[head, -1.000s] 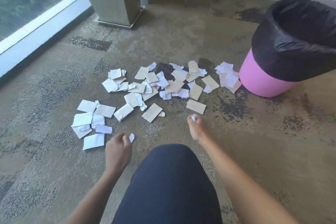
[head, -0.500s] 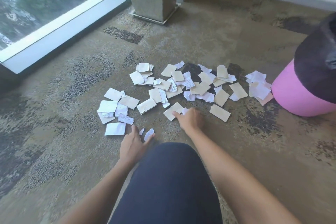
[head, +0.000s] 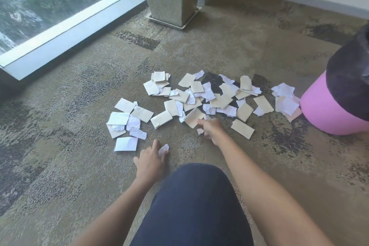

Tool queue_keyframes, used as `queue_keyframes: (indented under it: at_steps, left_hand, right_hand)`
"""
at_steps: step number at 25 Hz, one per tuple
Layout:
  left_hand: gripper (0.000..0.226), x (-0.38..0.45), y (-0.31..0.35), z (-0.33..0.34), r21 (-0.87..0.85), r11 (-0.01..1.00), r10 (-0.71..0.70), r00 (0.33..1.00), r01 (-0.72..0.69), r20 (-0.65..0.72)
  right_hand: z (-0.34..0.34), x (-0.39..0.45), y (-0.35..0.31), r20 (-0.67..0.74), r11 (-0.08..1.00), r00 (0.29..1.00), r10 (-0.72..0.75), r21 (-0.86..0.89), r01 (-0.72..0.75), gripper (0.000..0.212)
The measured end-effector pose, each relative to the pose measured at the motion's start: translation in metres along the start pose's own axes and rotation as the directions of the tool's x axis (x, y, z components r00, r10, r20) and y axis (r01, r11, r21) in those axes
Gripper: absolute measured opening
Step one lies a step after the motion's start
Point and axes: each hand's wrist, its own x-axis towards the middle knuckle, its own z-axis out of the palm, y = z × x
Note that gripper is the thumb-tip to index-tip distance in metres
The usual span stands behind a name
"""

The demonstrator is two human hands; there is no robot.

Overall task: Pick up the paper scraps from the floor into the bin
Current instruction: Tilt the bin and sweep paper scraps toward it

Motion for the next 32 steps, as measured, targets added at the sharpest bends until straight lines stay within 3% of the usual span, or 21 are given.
queue_keyframes:
  at_steps: [3,5,7,9,11,14,16,18,19,21,22,25,32]
  left_hand:
    - [0.014,0.000,-0.002,0.000,0.017,1.000,0.011,1.000,-0.011,-0.012]
    - [0.012,0.001,-0.002,-0.002,0.031,0.999,-0.008,1.000,0.008,0.008]
    - [0.018,0.004,-0.004,-0.007,-0.023,0.998,-0.053,0.996,0.055,0.077]
    - [0.024,0.010,-0.007,-0.018,-0.353,0.916,-0.130,0.972,0.193,0.195]
    - [0.017,0.016,-0.011,-0.031,-0.709,0.622,-0.155,0.940,0.332,0.303]
    - [0.020,0.026,-0.020,-0.057,-0.892,0.272,-0.199,0.928,0.360,0.314]
    - [0.030,0.031,-0.028,-0.074,-0.913,0.198,-0.272,0.915,0.356,0.298]
    - [0.035,0.032,-0.036,-0.082,-0.891,0.304,-0.360,0.907,0.337,0.220]
    - [0.032,0.030,-0.039,-0.083,-0.839,0.443,-0.367,0.918,0.314,0.150]
    - [0.024,0.020,-0.036,-0.077,-0.604,0.769,-0.236,0.971,0.210,0.036]
    - [0.019,0.016,-0.033,-0.071,-0.489,0.861,-0.151,0.988,0.140,0.017]
    - [0.032,0.009,-0.018,-0.050,-0.401,0.914,-0.040,0.998,0.058,0.052]
    - [0.022,0.022,-0.009,-0.033,-0.346,0.927,-0.137,0.990,0.144,0.045]
  right_hand:
    - [-0.031,0.004,-0.005,0.162,0.892,0.987,-0.008,0.448,-0.066,0.020]
    - [-0.043,0.000,-0.005,0.188,0.846,0.980,-0.060,0.531,-0.050,0.016]
    - [-0.046,-0.003,0.002,0.175,0.864,0.979,-0.106,0.504,0.004,0.019]
    - [-0.045,-0.003,0.010,0.124,0.915,0.984,-0.127,0.397,0.068,0.023]
    - [-0.043,-0.002,0.018,0.027,0.976,0.996,-0.079,0.205,0.072,0.018]
    - [-0.037,-0.004,0.025,-0.193,0.971,0.976,-0.098,-0.233,0.051,0.028]
    - [-0.026,-0.011,0.029,-0.185,0.859,0.953,-0.239,-0.498,0.118,0.053]
    - [-0.012,-0.016,0.030,-0.146,0.732,0.933,-0.330,-0.663,0.156,0.056]
    - [-0.006,-0.016,0.030,-0.134,0.697,0.927,-0.349,-0.699,0.161,0.052]
    - [0.002,-0.014,0.030,-0.099,0.630,0.918,-0.385,-0.755,0.183,0.045]
    - [0.006,-0.013,0.030,-0.075,0.597,0.913,-0.401,-0.777,0.199,0.039]
    - [0.016,-0.013,0.029,-0.014,0.513,0.899,-0.437,-0.825,0.237,0.020]
    - [-0.005,-0.023,0.021,0.157,0.483,0.905,-0.396,-0.802,0.350,0.012]
